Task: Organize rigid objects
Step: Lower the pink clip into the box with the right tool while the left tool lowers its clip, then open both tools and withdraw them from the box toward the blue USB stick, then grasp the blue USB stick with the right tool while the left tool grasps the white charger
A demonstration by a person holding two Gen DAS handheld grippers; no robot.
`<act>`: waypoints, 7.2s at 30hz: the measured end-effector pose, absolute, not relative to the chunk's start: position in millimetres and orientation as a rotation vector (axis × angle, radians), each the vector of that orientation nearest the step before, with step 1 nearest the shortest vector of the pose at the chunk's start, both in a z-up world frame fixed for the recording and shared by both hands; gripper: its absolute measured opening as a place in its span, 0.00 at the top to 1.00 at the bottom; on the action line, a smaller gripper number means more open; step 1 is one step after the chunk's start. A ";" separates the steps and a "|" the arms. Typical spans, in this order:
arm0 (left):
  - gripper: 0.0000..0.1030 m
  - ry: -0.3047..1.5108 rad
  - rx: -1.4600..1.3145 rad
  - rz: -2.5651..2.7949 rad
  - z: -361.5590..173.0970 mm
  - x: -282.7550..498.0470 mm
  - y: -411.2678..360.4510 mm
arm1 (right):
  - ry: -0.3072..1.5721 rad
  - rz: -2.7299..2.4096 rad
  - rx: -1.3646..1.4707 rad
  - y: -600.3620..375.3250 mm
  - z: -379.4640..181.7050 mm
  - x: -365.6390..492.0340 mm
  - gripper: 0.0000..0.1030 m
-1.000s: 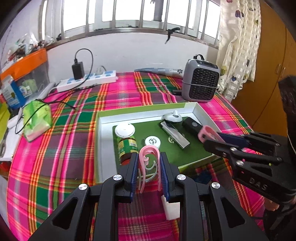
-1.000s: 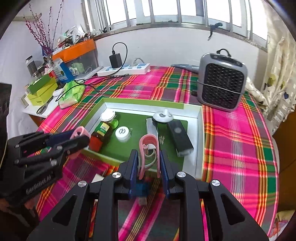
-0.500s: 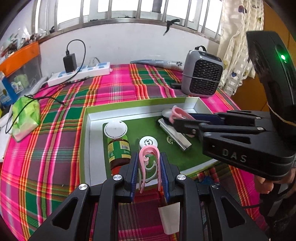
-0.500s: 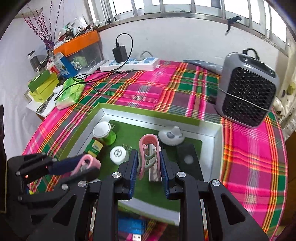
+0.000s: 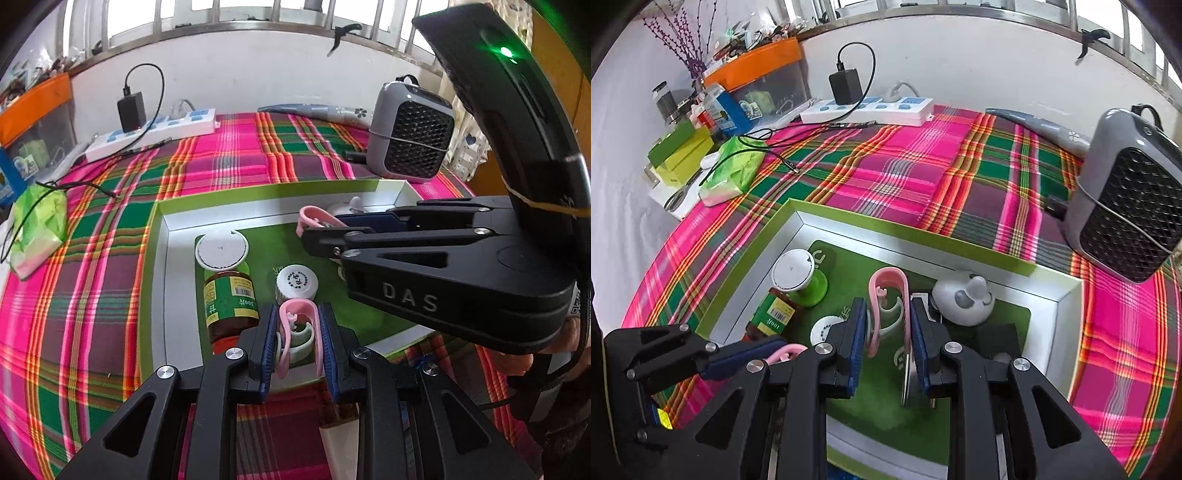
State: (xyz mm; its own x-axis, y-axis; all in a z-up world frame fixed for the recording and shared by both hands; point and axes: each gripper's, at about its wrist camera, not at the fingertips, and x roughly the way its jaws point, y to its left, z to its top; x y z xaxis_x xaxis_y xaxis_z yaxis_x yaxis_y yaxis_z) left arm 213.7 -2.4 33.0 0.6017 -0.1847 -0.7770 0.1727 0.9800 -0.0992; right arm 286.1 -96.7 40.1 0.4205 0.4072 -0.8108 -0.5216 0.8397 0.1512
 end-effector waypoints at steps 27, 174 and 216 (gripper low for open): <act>0.79 0.935 -0.039 -0.193 23.9 226.9 -1.5 | 1.012 0.608 -0.148 -80.0 24.2 306.3 0.76; 0.60 0.931 -0.063 -0.226 16.8 139.5 18.0 | 0.892 0.385 -0.171 -146.9 26.2 146.5 0.54; 0.60 0.928 -0.069 -0.231 16.8 138.9 18.6 | 0.923 0.317 -0.039 -130.3 23.2 145.6 0.54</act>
State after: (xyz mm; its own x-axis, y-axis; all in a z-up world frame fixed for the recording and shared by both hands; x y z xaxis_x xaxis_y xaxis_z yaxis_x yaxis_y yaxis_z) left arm 138.9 18.6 16.8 0.5765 -0.2268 -0.7850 0.1673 0.9731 -0.1583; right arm 145.6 -130.3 23.2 0.5607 0.2526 -0.7885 -0.2858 0.9528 0.1020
